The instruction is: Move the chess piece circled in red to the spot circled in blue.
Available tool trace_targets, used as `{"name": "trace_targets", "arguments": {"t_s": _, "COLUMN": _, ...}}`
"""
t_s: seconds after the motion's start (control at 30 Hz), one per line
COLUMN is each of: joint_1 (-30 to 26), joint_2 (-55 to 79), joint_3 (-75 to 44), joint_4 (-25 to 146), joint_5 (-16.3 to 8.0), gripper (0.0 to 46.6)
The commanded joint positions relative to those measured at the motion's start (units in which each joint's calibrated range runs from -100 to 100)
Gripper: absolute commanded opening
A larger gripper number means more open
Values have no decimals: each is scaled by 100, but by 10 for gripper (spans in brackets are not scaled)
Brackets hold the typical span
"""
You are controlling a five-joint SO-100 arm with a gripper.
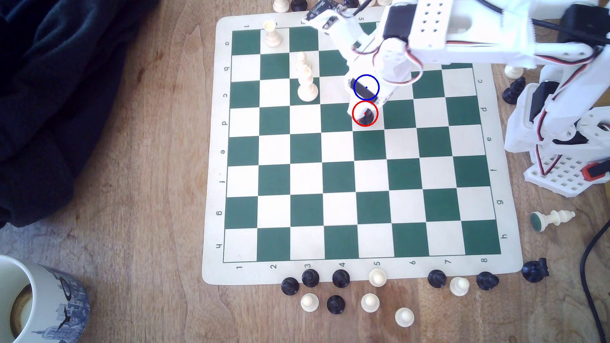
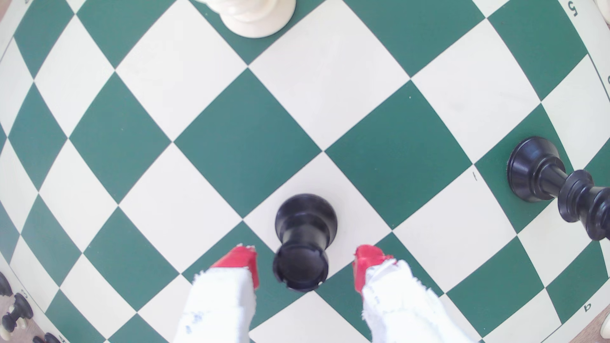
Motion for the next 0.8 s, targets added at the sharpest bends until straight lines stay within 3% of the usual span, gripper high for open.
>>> {"name": "trace_targets", "arguments": {"t_s": 0.0, "joint_1": -1, "joint_2": -46, "joint_3": -485, "joint_4": -102, "joint_5": -15, "gripper": 161}}
{"name": "trace_targets", "arguments": {"t_s": 0.77, "joint_1": -72, "joint_2": 175, "joint_3": -666, "joint_4": -28, "joint_5": -24, "gripper": 125}}
